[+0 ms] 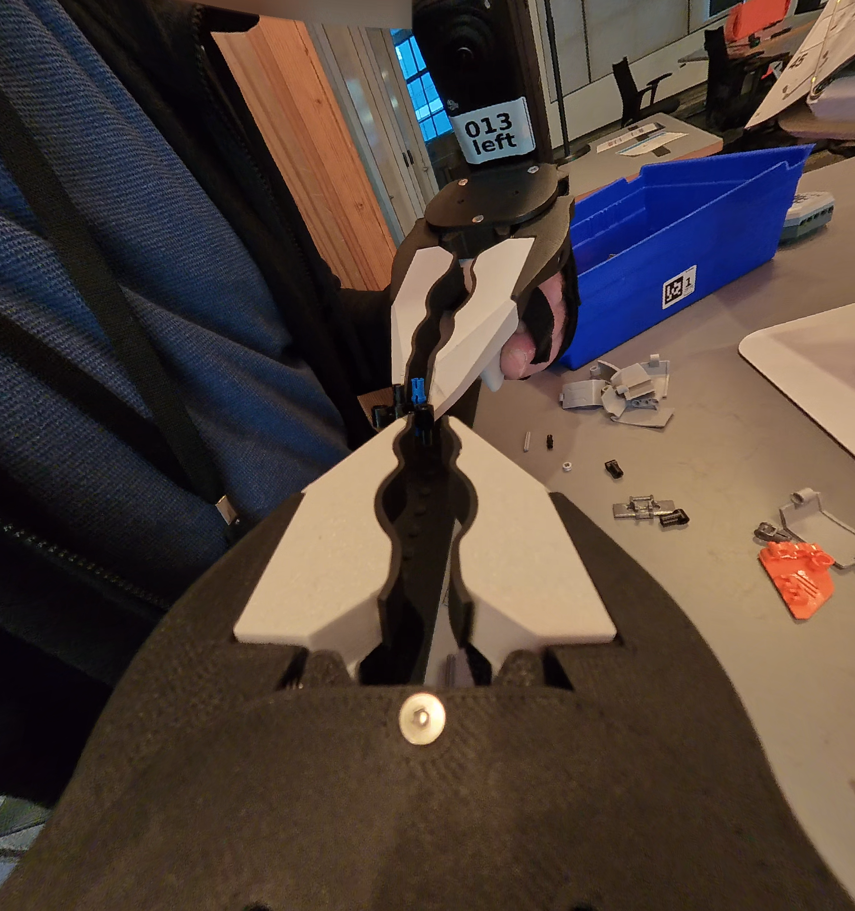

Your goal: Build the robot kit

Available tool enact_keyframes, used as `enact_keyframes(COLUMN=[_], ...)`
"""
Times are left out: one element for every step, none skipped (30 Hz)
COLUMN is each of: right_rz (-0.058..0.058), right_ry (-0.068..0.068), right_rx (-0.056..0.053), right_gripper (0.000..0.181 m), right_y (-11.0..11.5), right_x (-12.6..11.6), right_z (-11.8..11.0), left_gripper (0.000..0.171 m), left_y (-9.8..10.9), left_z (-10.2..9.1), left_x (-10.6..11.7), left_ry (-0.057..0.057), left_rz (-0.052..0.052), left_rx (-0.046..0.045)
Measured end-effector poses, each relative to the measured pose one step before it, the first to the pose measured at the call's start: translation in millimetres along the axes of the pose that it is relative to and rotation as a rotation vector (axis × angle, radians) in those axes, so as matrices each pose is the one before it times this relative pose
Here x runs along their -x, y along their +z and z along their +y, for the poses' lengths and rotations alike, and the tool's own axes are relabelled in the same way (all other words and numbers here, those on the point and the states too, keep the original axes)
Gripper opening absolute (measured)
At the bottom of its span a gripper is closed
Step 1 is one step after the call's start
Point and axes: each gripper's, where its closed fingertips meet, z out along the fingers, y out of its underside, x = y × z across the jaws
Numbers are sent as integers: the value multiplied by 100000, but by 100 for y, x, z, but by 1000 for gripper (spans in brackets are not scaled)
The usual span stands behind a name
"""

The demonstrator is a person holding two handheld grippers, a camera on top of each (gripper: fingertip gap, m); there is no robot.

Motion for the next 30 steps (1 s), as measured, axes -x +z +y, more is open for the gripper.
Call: enact_keyframes(right_rz=[222, 395, 320, 99, 194, 440, 422, 189, 128, 218, 228, 136, 71, 62, 139, 263, 398, 851, 1226, 1381, 2192, 3085, 2590, 2479, 3268, 3287, 2981, 2984, 2414, 2043], right_ry=[118, 231, 285, 137, -6, 30, 150, 193, 127, -12, -35, 52, 79, 52, 28, 59, 138, 154, 238, 294, 233, 466, 831, 694, 182, 3, 52, 20, -182, -559], right_rx=[-1, 22, -107, -101, 26, 24, -111, -160, -79, -22, -34, -35, 0, -33, -139, -157, -66, -192, -399, -278, -143, -39, 101, -52, -597, -904, -723, -582, -683, -742], right_gripper=[7, 8, 8, 8, 8, 8, 8, 8, 8, 8, 8, 8, 8, 8, 8, 8, 8, 9, 10, 11, 13, 15, 16, 17, 18, 19, 19, 19, 19, 19], right_y=[-12, -26, -32, -22, -29, -29, -42, -27, -24, -16, -4, -6, 2, -7, -1, -1, -2, -7, -47, -47, -70, -102, -119, -159, -239, -297, -308, -327, -323, -342], right_x=[-72, -111, -113, -57, -51, -83, -90, -64, -37, -35, -27, -17, -12, -20, -29, -40, -73, -156, -205, -238, -361, -500, -438, -382, -454, -434, -371, -361, -266, -152], right_z=[-8, 9, -14, 0, -3, -3, -16, -6, 24, 19, 10, 6, 18, 12, -12, -24, -20, -33, -79, -58, -51, -34, -15, -17, -73, -107, -73, -34, -44, -56], left_gripper=[5, 5, 5, 5, 5, 5, 5, 5, 5, 5, 5, 5, 5, 5, 5, 5, 5, 5, 5, 5, 5, 5, 5, 5, 5, 5, 5, 5, 5, 5], left_y=[-5, 10, 2, -6, 14, 7, -7, 6, 22, 21, 15, -1, 5, 1, -1, -20, -33, -28, -48, -51, -34, -27, -27, -14, -14, 30, 47, 54, 79, 113], left_z=[-1, 43, 15, -14, 13, 18, -12, -13, 14, 41, 17, -2, 14, 26, 7, -20, -2, 17, -38, -61, 5, 70, 64, 45, 66, 123, 45, -84, -86, -32], left_x=[42, 79, 107, 63, 34, 76, 110, 63, 42, 30, 32, 23, 15, 16, 20, 47, 52, 83, 166, 140, 234, 402, 387, 332, 490, 508, 288, 194, 199, 164], left_ry=[-251, -233, -250, -241, -128, -27, -58, -243, -49, -42, -87, -131, -73, -10, 48, -47, -109, -11, 127, 28, 92, 205, -65, 202, 639, 327, 273, 641, 600, 293], left_rz=[-141, -326, -430, -152, -48, -383, -542, -199, -53, -90, -85, -14, -47, -94, -191, -265, -262, -558, -1159, -1041, -1522, -2529, -2349, -2115, -3377, -3207, -1852, -1467, -1531, -1141], left_rx=[-135, 21, -209, -296, -69, 27, -138, -189, -39, 69, -47, -146, -31, 53, -46, -186, -137, 0, -242, -359, -2, 240, 397, 291, 428, 1000, 609, -75, -30, 286])
